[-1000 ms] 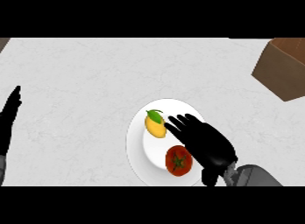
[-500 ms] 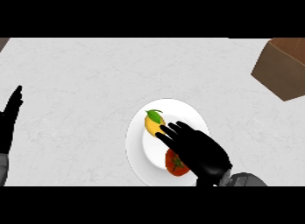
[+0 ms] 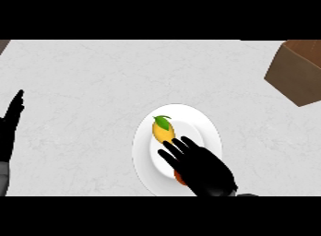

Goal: Pick the tomato from the plate and place it in the cardboard box

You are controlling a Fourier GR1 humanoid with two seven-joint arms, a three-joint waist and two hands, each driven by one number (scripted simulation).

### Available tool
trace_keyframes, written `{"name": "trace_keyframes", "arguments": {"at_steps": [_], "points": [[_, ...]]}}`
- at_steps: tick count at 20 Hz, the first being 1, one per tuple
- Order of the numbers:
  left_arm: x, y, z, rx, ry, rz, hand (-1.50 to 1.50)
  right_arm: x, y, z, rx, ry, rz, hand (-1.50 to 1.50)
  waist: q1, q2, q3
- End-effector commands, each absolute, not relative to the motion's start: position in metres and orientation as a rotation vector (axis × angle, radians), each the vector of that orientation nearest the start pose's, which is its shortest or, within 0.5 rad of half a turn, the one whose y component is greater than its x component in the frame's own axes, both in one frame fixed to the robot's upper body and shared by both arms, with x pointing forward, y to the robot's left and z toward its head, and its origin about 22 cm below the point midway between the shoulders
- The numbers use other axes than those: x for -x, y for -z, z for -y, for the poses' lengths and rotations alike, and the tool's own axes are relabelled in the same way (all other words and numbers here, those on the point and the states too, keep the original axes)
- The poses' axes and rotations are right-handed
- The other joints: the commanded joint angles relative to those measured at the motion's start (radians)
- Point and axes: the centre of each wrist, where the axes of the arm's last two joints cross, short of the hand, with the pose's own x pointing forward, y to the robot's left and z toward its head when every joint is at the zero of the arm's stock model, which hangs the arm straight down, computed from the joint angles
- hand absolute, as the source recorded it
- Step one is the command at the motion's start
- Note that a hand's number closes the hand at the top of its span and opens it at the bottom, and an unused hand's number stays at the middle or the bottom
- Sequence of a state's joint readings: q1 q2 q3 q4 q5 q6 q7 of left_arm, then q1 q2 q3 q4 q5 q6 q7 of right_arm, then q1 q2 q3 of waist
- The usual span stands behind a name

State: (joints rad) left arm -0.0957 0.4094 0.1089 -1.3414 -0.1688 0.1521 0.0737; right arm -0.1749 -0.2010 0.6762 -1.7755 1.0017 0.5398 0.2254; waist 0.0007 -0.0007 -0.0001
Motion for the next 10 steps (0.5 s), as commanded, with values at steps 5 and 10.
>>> {"name": "trace_keyframes", "arguments": {"at_steps": [5, 10], "points": [[-0.260, -0.013, -0.348, -0.642, 0.219, 1.371, 0.00, -0.213, -0.028, 0.085, 0.490, -1.764, 1.224, -1.50, 0.002, 0.001, 0.000], [-0.265, -0.007, -0.362, -0.664, 0.203, 1.361, 0.00, -0.228, -0.031, 0.093, 0.622, -1.736, 1.410, 1.50, 0.001, 0.001, 0.000]]}}
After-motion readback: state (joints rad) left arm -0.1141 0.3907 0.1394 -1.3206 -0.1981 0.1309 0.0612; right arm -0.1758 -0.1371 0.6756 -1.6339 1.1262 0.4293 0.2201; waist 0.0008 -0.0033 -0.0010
